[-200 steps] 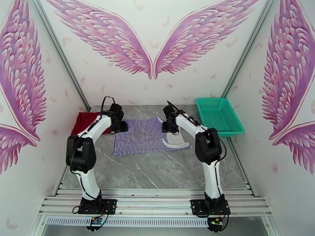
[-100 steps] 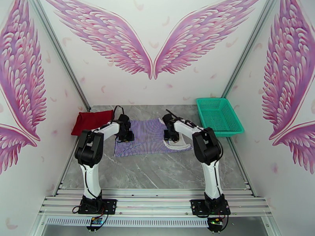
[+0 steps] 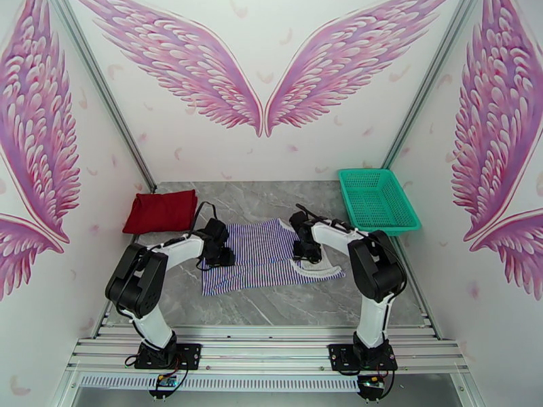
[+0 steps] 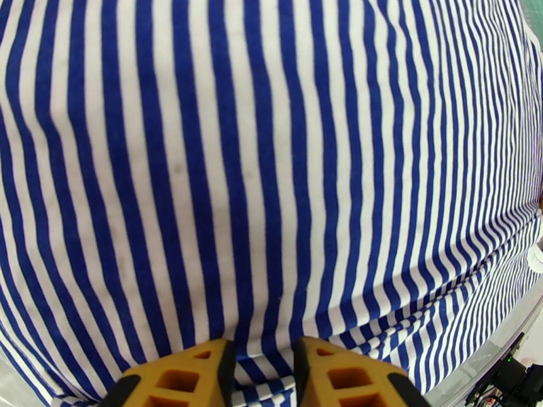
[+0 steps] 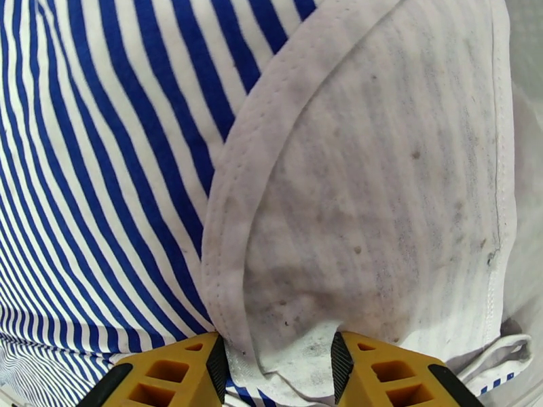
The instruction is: Fold and stack the mixed laundry pile
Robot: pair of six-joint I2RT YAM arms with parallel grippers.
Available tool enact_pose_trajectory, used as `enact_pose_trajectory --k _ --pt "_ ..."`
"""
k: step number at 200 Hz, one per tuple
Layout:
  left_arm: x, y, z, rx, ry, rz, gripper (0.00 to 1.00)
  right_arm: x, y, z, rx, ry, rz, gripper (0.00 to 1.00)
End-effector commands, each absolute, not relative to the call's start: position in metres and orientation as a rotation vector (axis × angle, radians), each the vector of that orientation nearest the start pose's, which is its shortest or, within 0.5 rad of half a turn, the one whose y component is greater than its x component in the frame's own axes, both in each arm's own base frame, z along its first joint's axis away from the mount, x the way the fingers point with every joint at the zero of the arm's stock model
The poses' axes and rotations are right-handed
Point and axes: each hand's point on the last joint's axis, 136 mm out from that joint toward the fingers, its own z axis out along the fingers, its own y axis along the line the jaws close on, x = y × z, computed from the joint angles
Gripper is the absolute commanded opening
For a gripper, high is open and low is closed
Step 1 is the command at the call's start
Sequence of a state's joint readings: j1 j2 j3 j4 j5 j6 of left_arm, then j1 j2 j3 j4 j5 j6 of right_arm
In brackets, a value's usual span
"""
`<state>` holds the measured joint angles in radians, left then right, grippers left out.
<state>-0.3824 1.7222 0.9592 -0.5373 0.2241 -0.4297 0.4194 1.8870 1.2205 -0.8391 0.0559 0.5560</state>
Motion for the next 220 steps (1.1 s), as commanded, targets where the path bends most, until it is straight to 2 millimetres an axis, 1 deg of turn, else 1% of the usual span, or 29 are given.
enact_pose_trajectory --k 1,13,22,50,77,85,88,97,112,115,131,133,134,139,152,164,180,189,204,220 --pt "0.271 -0.140 0.002 -0.110 3.064 -0.325 0.34 0.286 0.109 0.006 0.244 3.137 -0.186 0.48" --pt "0.278 -0.140 0.008 -0.101 3.046 -0.315 0.34 0.294 0.109 0.012 0.220 3.120 -0.197 0.48" --pt "0.287 -0.142 0.015 -0.084 3.028 -0.309 0.34 0.304 0.110 0.019 0.196 3.100 -0.204 0.48" --pt "0.318 -0.139 0.045 -0.076 2.971 -0.242 0.38 0.348 0.121 0.051 0.120 2.992 -0.191 0.49" --pt "0.359 -0.133 0.071 -0.103 2.883 -0.257 0.40 0.397 0.151 0.074 -0.033 2.868 -0.039 0.49" --pt "0.370 -0.127 0.072 -0.112 2.877 -0.249 0.40 0.411 0.159 0.077 -0.087 2.840 -0.014 0.48" --pt "0.380 -0.126 0.080 -0.112 2.851 -0.253 0.40 0.416 0.162 0.078 -0.106 2.828 -0.007 0.47" --pt "0.397 -0.120 0.083 -0.111 2.825 -0.242 0.40 0.430 0.168 0.078 -0.155 2.801 0.006 0.47" --pt "0.421 -0.107 0.081 -0.139 2.795 -0.221 0.41 0.453 0.181 0.077 -0.216 2.768 0.054 0.46" --pt "0.426 -0.104 0.081 -0.146 2.791 -0.221 0.42 0.454 0.182 0.076 -0.224 2.769 0.058 0.46" --pt "0.446 -0.092 0.073 -0.187 2.789 -0.218 0.44 0.474 0.193 0.075 -0.260 2.742 0.097 0.46" --pt "0.448 -0.091 0.070 -0.195 2.794 -0.216 0.45 0.476 0.194 0.077 -0.259 2.735 0.105 0.46" --pt "0.449 -0.090 0.070 -0.197 2.794 -0.215 0.45 0.477 0.194 0.074 -0.261 2.741 0.103 0.46" --pt "0.455 -0.088 0.068 -0.212 2.793 -0.216 0.46 0.482 0.198 0.075 -0.265 2.735 0.112 0.46" --pt "0.468 -0.083 0.063 -0.240 2.785 -0.217 0.49 0.492 0.204 0.069 -0.270 2.733 0.128 0.46" --pt "0.479 -0.083 0.062 -0.247 2.780 -0.227 0.50 0.501 0.208 0.064 -0.268 2.729 0.130 0.46" --pt "0.488 -0.083 0.054 -0.253 2.800 -0.216 0.51 0.509 0.209 0.057 -0.251 2.731 0.127 0.46" --pt "0.491 -0.081 0.048 -0.263 2.820 -0.202 0.50 0.513 0.210 0.053 -0.243 2.737 0.127 0.46" --pt "0.489 -0.078 0.036 -0.300 2.855 -0.181 0.49 0.516 0.209 0.044 -0.231 2.756 0.116 0.46" --pt "0.488 -0.076 0.028 -0.334 2.869 -0.177 0.49 0.518 0.206 0.035 -0.223 2.774 0.087 0.45"
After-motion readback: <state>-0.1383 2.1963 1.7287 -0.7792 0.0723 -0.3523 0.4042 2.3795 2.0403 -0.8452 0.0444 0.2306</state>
